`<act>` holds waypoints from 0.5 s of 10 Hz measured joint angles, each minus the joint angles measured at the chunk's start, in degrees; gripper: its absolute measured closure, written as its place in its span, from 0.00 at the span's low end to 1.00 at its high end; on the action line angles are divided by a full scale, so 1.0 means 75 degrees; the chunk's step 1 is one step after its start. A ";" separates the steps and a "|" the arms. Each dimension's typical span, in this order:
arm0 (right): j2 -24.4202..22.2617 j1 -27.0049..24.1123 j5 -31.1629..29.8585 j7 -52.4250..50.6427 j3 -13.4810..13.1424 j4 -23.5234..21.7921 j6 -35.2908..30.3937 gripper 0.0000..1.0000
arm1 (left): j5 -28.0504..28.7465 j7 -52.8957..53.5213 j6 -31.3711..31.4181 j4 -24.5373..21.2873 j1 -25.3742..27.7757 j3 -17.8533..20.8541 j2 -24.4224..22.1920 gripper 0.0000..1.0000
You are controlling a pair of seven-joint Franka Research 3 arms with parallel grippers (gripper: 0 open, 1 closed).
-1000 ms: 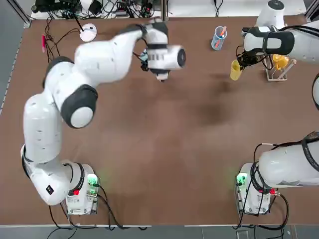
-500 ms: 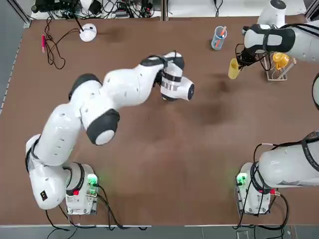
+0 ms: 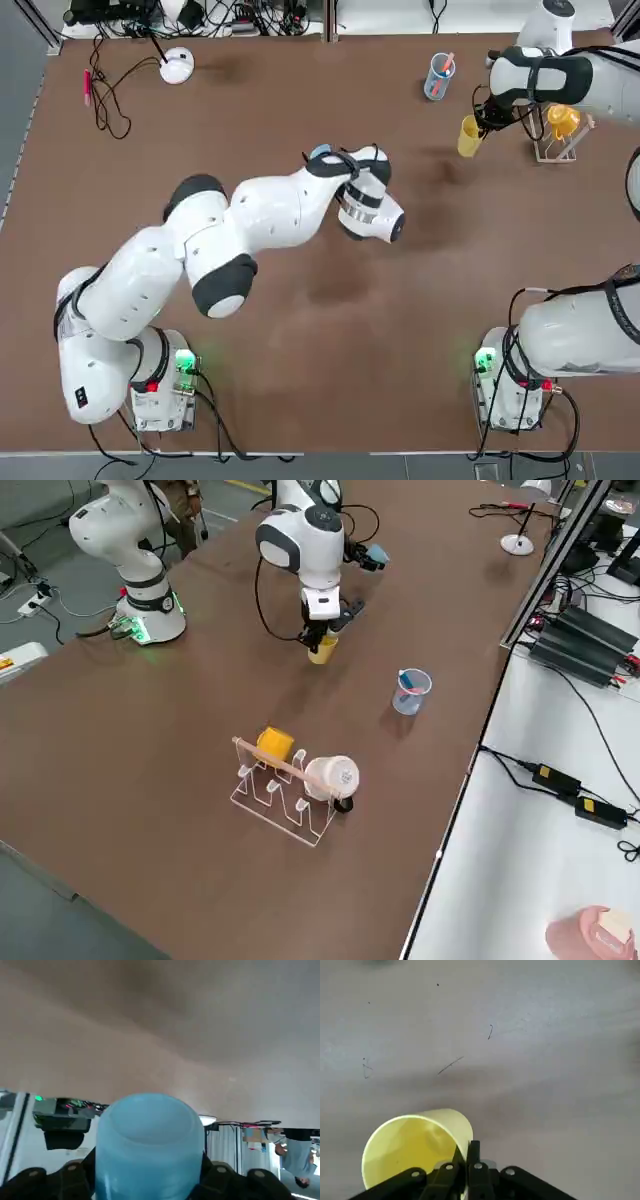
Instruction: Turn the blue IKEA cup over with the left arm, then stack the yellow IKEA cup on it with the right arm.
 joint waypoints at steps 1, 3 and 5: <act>0.0000 0.0000 0.0000 0.0000 0.0000 0.0001 -0.0001 0.95 | 0.0001 -0.0080 -0.0001 0.0109 -0.0083 0.0004 0.0226 0.30; 0.0000 0.0001 0.0000 0.0000 0.0000 0.0009 0.0000 0.95 | 0.0010 -0.0211 -0.0001 0.0240 -0.0097 0.0016 0.0425 0.28; 0.0000 0.0001 0.0001 0.0000 -0.0001 0.0043 -0.0006 0.95 | 0.0010 -0.0271 -0.0001 0.0300 -0.0092 0.0022 0.0425 0.26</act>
